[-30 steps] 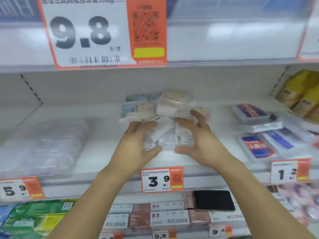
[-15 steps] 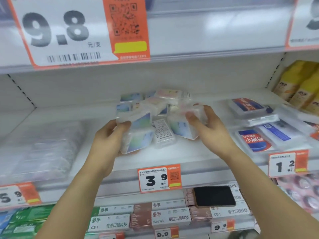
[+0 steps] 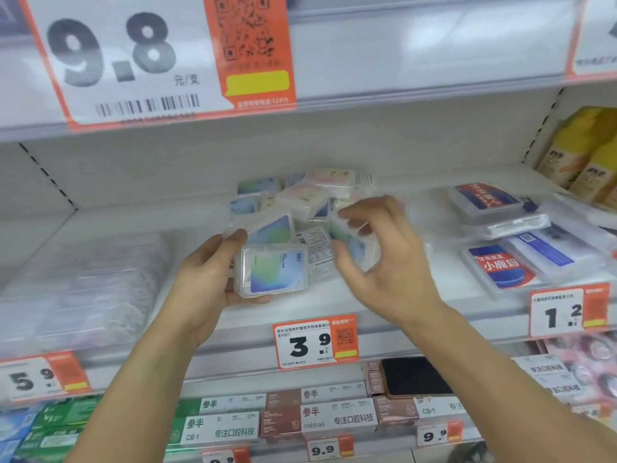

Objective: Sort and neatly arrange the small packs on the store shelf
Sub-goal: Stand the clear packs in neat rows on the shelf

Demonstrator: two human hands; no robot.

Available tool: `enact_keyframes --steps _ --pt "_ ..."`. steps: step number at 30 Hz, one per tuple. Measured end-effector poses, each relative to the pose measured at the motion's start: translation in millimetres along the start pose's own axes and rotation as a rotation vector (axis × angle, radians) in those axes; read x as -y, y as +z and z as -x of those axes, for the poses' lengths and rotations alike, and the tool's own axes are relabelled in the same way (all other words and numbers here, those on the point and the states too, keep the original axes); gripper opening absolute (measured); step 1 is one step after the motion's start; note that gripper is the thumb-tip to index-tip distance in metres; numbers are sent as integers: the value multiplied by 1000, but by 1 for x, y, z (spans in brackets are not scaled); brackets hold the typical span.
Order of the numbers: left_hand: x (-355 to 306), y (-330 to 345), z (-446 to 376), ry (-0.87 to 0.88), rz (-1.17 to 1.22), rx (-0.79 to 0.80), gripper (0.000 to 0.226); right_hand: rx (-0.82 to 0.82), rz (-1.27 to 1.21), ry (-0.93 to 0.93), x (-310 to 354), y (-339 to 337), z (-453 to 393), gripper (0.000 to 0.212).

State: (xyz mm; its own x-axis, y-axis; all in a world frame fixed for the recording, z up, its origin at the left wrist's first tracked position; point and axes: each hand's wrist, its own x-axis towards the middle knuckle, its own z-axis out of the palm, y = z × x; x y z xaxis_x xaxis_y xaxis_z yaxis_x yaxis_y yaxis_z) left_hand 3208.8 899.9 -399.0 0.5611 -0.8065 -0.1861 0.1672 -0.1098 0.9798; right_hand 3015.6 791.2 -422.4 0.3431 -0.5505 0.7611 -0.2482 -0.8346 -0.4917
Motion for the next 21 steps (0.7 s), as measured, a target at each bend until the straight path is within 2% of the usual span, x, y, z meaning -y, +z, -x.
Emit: enact_keyframes --steps 2,4,7,9,11,14,16,18,21 --pt "-2 0 1 8 35 111 32 153 -122 115 14 8 8 45" --pt "-3 1 4 1 83 266 41 269 -212 299 23 13 14 66" --pt "-1 3 8 -20 110 356 47 272 -404 494 31 13 17 74" --pt "4 3 7 2 80 311 48 193 -526 600 31 11 16 72" --pt "7 2 3 71 10 172 51 100 -583 663 26 8 13 70" --pt "6 -4 -3 187 -40 -40 66 -65 -614 668 15 3 7 52" --pt "4 -8 -6 221 -25 -90 74 -113 -606 646 9 -3 4 38" --pt "1 -11 -7 225 -11 -88 68 -89 -598 604 4 -6 4 32" --pt "1 -13 -6 195 -27 -31 61 62 -494 511 1 -3 7 30"
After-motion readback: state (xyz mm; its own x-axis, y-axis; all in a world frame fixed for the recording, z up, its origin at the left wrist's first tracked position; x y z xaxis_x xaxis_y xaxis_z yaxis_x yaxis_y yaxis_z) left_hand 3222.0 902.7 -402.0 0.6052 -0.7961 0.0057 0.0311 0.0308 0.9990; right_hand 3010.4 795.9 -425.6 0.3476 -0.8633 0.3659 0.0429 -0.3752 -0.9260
